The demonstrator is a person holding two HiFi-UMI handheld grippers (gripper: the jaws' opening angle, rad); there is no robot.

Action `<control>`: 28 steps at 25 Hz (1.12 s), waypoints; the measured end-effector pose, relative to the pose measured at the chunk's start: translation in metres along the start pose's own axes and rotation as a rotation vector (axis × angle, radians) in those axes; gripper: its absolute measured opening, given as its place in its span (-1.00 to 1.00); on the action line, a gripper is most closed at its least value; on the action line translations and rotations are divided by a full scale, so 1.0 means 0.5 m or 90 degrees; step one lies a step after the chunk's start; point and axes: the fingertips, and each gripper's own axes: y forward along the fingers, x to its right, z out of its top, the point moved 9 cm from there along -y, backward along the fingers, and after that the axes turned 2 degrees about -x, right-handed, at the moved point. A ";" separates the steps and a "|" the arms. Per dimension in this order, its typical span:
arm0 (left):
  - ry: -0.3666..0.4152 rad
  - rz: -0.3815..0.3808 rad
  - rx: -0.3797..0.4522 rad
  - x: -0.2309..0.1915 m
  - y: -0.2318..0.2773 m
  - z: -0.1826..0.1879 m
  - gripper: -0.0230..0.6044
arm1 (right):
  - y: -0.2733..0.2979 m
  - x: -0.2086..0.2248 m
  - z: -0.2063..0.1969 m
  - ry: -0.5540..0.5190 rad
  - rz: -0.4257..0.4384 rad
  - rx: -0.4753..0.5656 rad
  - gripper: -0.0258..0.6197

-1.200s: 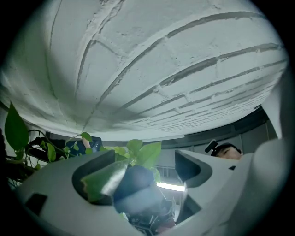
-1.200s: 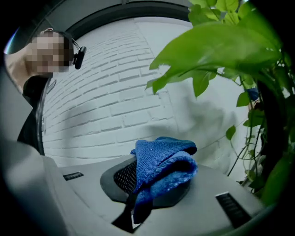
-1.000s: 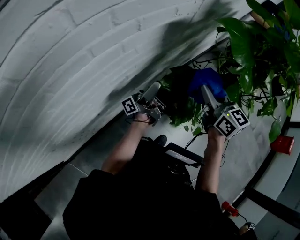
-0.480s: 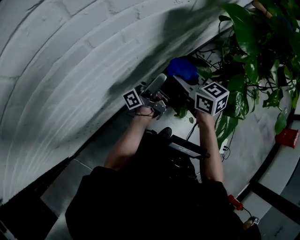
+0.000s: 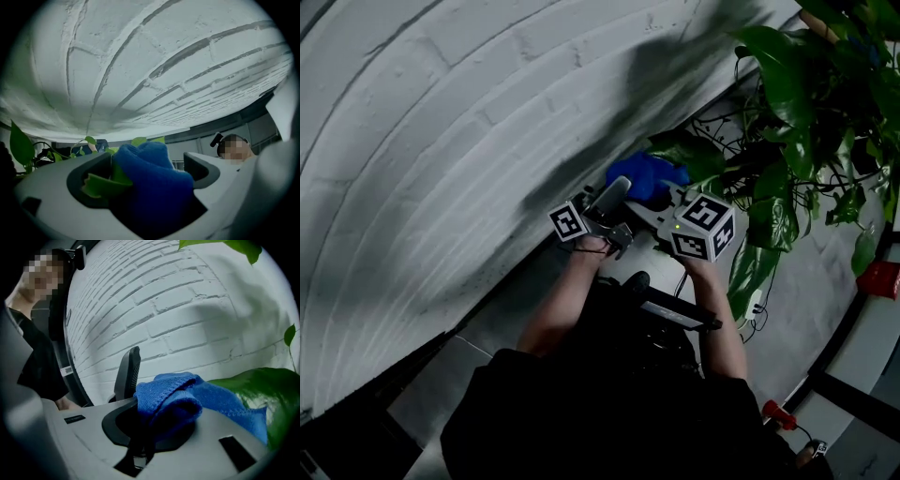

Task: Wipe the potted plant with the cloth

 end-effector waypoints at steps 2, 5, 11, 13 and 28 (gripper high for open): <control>-0.006 -0.004 0.003 -0.002 -0.004 -0.001 0.60 | -0.004 -0.008 -0.014 0.004 0.015 -0.009 -0.74; -0.011 -0.012 -0.004 -0.003 -0.011 -0.003 0.60 | -0.014 -0.022 -0.035 0.001 0.030 -0.022 -0.74; -0.038 -0.018 0.004 -0.009 -0.032 -0.001 0.60 | -0.113 -0.047 -0.053 0.048 0.020 0.076 -0.74; -0.041 -0.016 0.002 -0.009 -0.036 0.005 0.60 | -0.160 -0.054 -0.050 0.058 0.002 0.139 -0.74; -0.064 -0.069 -0.057 0.025 -0.026 -0.005 0.60 | -0.040 -0.028 -0.030 0.034 -0.095 0.064 -0.74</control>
